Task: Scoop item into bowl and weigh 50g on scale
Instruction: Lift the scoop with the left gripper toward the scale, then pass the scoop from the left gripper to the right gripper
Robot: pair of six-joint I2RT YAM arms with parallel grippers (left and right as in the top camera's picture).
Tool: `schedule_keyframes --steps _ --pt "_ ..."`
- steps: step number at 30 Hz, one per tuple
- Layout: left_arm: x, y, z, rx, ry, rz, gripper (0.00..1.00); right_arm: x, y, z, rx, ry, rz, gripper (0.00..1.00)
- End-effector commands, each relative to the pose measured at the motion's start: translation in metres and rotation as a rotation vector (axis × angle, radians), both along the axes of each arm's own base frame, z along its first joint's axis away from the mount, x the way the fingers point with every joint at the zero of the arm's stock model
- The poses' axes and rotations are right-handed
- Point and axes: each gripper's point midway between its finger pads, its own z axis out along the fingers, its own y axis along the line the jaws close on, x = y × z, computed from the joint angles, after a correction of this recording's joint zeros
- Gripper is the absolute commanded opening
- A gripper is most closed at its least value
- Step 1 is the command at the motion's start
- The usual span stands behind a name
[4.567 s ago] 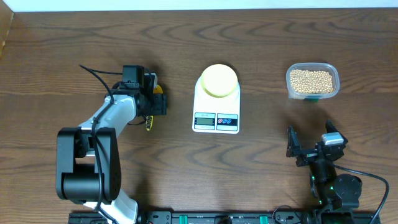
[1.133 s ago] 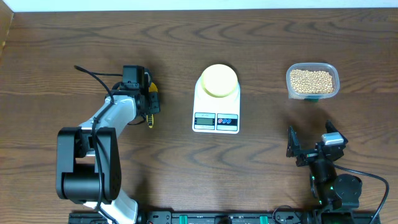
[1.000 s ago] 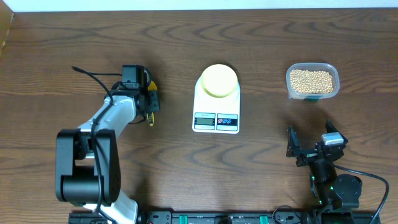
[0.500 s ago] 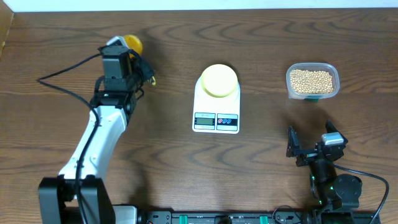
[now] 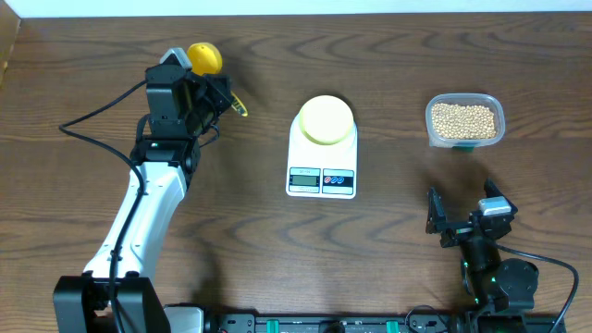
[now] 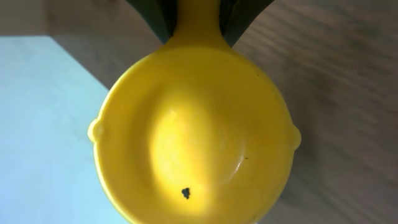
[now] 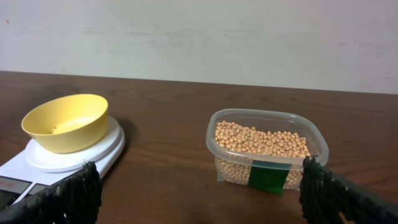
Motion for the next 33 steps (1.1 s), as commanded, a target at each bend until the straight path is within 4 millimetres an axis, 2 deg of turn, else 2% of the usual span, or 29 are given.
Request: schedule_keyframes --steps 1,6,10,11,14,19,24,28,33 --pt "0.0 -0.02 0.029 -0.094 -0.061 -0.101 0.19 0.0 -0.002 0.001 0.009 -0.003 -0.007 0.99" --pt "-0.005 -0.042 0.045 -0.205 -0.089 -0.208 0.19 -0.001 0.008 0.007 0.04 -0.025 0.047 0.99" --pt "-0.007 -0.046 0.047 -0.306 -0.049 -0.184 0.19 -0.003 0.013 0.017 0.155 -0.034 0.075 0.99" --pt "-0.007 -0.046 0.047 -0.328 -0.038 -0.174 0.15 -0.004 0.013 0.023 0.183 -0.04 0.075 0.99" --pt "-0.007 -0.046 0.047 -0.404 0.001 -0.136 0.12 -0.007 0.014 0.049 0.226 -0.076 0.084 0.99" --pt "-0.01 -0.056 0.048 -0.547 0.08 -0.103 0.11 -0.009 0.016 0.107 0.224 -0.087 0.099 0.99" --pt "-0.015 -0.073 0.049 -0.682 0.164 -0.073 0.08 0.018 0.026 0.143 0.23 0.052 0.141 0.99" --pt "-0.019 -0.085 0.051 -0.798 0.237 -0.041 0.08 0.05 0.043 0.159 0.25 0.203 0.227 0.99" --pt "-0.029 -0.105 0.058 -0.894 0.312 -0.094 0.08 0.087 0.079 0.173 0.299 0.326 0.452 0.99"
